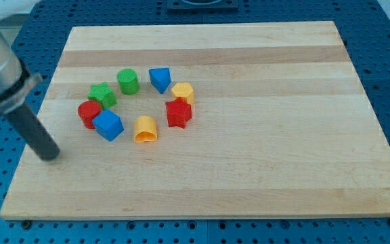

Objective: Move the blue triangle close to green circle

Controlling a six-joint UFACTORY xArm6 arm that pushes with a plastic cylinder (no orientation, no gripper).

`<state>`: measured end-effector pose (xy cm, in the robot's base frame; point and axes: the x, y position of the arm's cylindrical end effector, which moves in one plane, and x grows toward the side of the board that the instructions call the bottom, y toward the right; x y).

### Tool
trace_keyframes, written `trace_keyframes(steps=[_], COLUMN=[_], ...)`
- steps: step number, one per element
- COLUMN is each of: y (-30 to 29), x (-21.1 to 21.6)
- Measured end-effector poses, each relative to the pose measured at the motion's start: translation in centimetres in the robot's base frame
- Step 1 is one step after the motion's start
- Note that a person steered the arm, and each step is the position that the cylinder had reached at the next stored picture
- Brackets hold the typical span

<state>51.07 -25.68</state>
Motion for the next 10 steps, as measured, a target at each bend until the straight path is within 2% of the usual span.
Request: trace_keyframes(steps=[1, 3, 4, 5, 7, 8, 10], y=[3.2, 7.0, 6.7, 3.2, 3.6, 4.6, 0.9], x=[-3.3, -3.4, -3.4, -3.5, -7.1, -7.2, -7.2])
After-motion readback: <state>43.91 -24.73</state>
